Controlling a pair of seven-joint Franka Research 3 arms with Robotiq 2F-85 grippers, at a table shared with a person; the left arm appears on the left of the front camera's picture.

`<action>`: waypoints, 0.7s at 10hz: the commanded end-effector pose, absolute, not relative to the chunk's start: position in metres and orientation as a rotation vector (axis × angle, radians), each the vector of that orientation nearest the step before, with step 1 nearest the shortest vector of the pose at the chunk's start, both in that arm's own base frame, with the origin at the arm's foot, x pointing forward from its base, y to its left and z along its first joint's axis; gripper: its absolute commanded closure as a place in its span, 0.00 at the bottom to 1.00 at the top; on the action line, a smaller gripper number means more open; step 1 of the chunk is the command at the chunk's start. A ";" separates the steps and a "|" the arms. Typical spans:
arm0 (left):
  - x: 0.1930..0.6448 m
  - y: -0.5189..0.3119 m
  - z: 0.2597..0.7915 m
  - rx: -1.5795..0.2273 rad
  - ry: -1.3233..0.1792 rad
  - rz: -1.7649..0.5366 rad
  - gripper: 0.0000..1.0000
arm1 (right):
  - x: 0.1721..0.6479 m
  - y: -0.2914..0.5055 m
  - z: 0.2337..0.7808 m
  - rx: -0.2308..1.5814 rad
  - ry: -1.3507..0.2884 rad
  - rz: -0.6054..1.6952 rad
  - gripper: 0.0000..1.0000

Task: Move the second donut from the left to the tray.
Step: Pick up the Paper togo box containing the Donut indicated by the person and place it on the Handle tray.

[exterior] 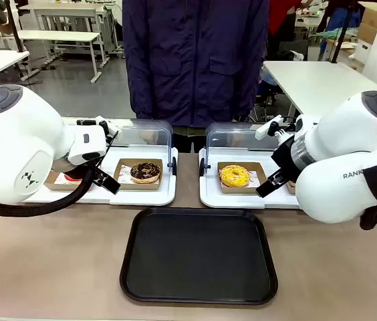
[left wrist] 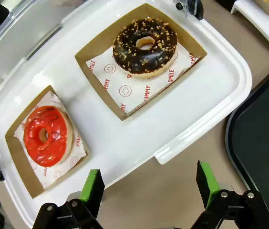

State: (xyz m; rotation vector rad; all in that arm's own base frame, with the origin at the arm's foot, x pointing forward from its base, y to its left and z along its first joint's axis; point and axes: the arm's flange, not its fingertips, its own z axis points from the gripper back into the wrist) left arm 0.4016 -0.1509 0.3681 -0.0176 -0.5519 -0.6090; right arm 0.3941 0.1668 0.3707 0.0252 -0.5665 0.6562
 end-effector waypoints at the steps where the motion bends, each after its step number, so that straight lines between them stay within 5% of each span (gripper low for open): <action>1: 0.403 -0.151 0.370 -0.017 -0.551 -0.609 0.00 | 0.394 0.167 0.371 0.025 -0.567 0.656 0.00; 7: 0.403 -0.151 0.370 -0.017 -0.551 -0.609 0.00 | 0.394 0.167 0.371 0.025 -0.567 0.656 0.00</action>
